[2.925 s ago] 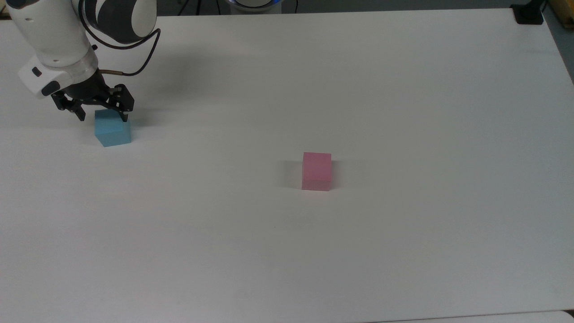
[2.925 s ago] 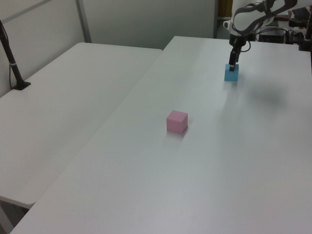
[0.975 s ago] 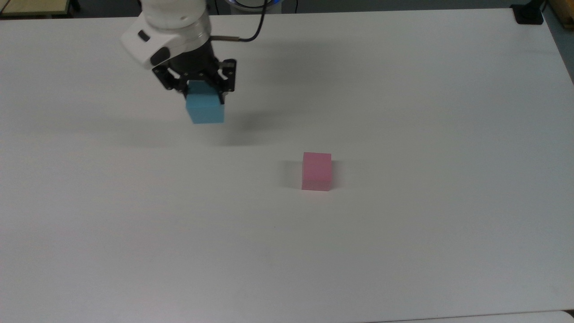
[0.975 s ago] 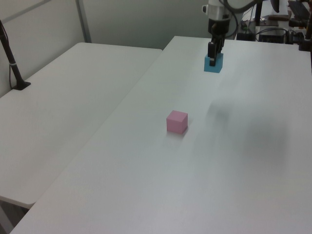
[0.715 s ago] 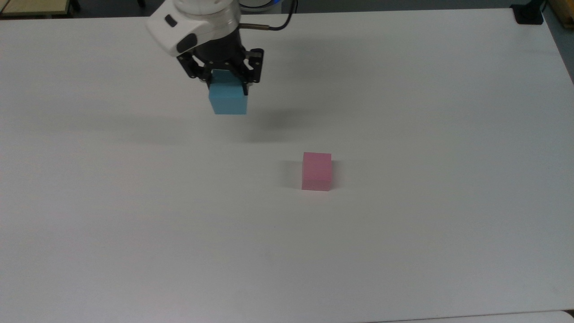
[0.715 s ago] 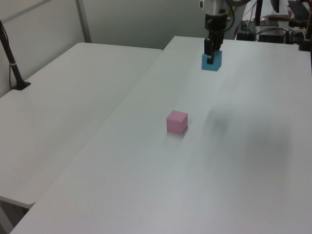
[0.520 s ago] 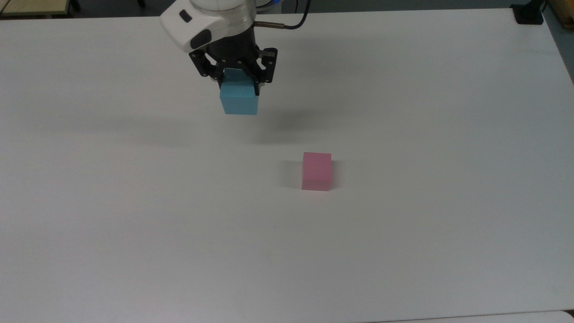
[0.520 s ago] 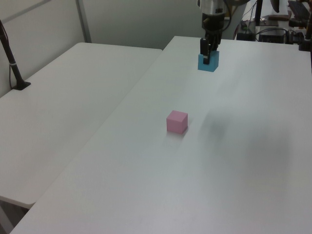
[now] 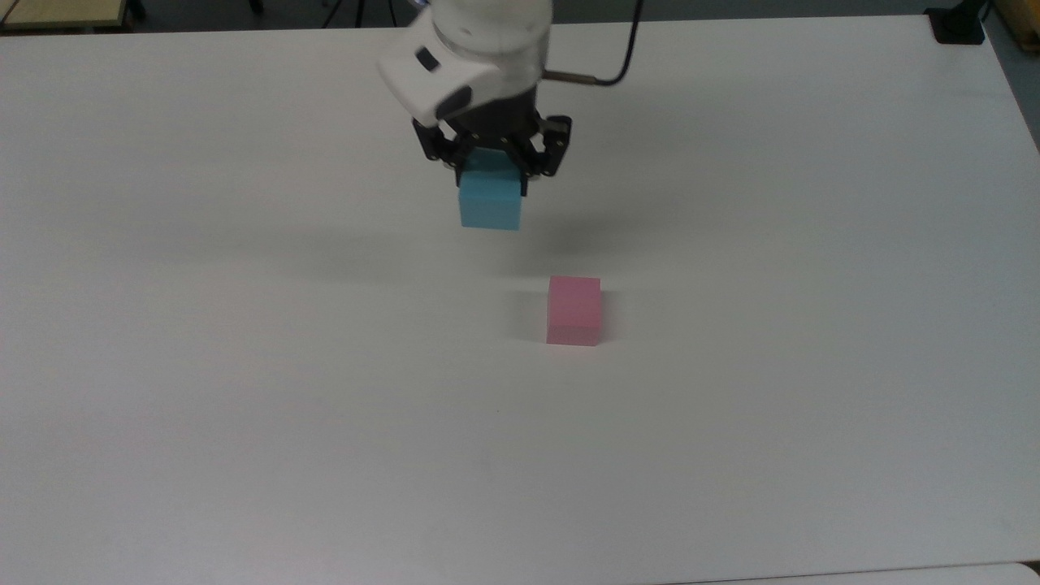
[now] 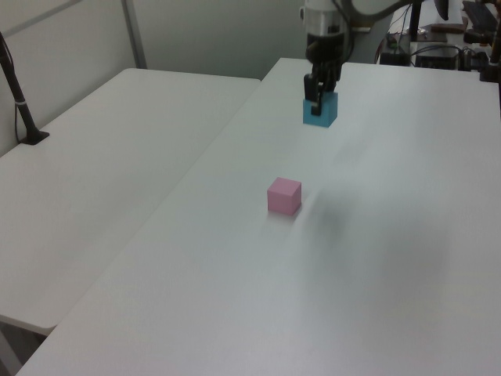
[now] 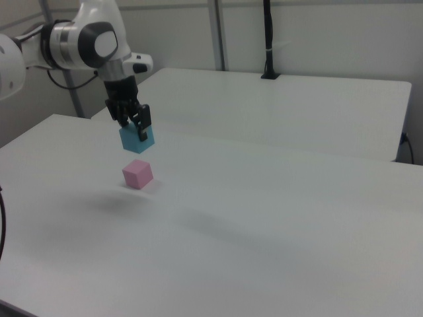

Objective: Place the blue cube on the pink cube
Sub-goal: 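Lift the light-blue cube and carry it toward the pink cube, then lower the light-blue cube onto the pink cube and open the gripper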

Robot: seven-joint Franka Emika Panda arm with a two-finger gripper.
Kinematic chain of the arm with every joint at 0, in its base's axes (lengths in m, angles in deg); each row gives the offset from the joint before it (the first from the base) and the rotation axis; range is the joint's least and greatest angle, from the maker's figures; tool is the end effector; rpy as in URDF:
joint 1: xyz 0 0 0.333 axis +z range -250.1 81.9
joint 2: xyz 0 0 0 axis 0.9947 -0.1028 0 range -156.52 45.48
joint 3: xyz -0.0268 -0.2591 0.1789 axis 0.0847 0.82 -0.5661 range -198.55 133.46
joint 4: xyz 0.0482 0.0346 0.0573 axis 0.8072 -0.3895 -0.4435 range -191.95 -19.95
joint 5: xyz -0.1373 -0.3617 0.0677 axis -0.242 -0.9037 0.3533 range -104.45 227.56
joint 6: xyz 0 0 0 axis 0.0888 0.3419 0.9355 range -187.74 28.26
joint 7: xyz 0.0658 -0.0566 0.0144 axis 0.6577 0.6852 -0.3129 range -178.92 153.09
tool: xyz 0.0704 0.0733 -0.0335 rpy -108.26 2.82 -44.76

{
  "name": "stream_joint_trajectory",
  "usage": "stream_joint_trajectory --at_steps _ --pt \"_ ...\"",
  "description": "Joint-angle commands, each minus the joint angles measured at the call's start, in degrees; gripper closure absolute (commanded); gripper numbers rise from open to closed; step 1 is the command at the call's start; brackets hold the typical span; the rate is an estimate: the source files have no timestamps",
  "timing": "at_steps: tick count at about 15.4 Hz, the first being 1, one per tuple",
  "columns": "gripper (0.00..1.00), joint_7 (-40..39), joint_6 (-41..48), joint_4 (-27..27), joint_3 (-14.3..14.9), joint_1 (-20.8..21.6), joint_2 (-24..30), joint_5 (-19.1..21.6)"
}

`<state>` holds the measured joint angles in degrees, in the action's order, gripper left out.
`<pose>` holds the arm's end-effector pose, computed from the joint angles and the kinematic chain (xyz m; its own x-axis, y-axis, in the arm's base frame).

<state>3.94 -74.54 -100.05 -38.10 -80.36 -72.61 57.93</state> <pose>0.6469 0.0923 0.5120 0.9922 -0.1232 0.0213 -0.1238 -0.9919 0.0286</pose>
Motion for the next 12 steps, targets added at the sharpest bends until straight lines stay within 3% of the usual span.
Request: stream_joint_trajectory --at_steps 1,9,12 --pt "0.36 4.1 -1.0 3.2 1.3 4.2 -5.5 -2.9" --pt "0.36 9.1 -7.5 3.3 1.3 7.9 -11.2 -7.2" --pt "0.36 8.8 -7.7 7.4 1.3 8.1 -14.2 -7.9"
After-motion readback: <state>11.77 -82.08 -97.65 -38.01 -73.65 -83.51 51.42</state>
